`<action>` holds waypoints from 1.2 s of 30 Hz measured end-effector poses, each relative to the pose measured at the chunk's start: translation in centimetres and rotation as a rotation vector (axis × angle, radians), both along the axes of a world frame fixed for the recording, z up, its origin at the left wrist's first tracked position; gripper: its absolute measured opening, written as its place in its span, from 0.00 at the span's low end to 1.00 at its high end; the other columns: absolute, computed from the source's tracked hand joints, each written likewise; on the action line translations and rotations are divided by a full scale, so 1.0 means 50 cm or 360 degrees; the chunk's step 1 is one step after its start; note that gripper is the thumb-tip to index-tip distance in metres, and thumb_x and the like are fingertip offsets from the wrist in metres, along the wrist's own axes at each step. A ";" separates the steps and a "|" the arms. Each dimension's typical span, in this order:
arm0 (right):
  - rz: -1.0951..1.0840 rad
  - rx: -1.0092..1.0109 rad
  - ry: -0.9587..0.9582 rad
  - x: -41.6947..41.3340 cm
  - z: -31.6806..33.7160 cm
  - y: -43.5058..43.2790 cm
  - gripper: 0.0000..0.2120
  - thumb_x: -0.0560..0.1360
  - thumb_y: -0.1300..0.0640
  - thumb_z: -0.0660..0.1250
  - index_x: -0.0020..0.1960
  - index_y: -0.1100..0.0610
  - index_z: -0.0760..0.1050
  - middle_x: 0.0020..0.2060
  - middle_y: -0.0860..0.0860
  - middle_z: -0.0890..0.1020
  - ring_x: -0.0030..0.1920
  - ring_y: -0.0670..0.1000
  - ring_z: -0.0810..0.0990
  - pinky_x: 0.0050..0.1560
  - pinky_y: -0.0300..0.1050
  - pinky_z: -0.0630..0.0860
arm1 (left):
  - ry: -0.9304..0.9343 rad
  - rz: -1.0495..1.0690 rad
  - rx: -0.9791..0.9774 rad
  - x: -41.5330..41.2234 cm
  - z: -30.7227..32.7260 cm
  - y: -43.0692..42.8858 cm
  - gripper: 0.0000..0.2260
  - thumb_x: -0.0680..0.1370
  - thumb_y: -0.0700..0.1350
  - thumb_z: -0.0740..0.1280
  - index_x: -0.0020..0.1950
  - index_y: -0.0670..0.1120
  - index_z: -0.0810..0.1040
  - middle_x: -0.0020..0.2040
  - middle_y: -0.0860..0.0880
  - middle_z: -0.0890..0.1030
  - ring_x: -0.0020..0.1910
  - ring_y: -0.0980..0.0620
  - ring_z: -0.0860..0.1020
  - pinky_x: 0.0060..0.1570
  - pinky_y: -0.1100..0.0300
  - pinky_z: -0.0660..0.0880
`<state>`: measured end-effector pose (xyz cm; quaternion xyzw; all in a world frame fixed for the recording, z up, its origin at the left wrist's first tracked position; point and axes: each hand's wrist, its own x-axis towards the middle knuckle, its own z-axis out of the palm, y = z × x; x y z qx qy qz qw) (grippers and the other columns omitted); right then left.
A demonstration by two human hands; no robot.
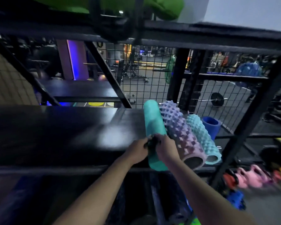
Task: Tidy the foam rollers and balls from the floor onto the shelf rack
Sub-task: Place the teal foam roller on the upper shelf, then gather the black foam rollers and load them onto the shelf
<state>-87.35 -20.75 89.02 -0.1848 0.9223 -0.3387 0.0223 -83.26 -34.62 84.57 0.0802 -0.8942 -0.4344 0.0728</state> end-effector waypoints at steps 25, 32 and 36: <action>0.1197 -0.0388 0.1135 0.320 -0.126 -0.017 0.18 0.70 0.68 0.67 0.57 0.58 0.82 0.55 0.55 0.83 0.60 0.60 0.79 0.76 0.65 0.62 | -0.0129 0.2010 0.0407 0.778 -0.307 0.110 0.10 0.79 0.43 0.65 0.57 0.56 0.80 0.51 0.45 0.86 0.44 0.47 0.85 0.50 0.46 0.82; 0.1567 0.0054 0.0663 0.490 -0.302 -0.062 0.16 0.76 0.64 0.68 0.63 0.55 0.80 0.57 0.51 0.83 0.61 0.54 0.78 0.63 0.48 0.75 | 0.0283 0.2411 0.1189 0.908 -0.291 0.098 0.13 0.84 0.43 0.64 0.69 0.48 0.75 0.56 0.42 0.83 0.53 0.41 0.83 0.50 0.47 0.81; 0.1638 0.0220 0.0360 0.564 -0.339 -0.159 0.15 0.80 0.60 0.62 0.66 0.54 0.77 0.61 0.51 0.81 0.63 0.54 0.77 0.61 0.49 0.76 | 0.0368 0.2352 0.1236 0.956 -0.273 0.037 0.14 0.85 0.43 0.62 0.71 0.50 0.74 0.58 0.42 0.82 0.55 0.42 0.83 0.53 0.46 0.82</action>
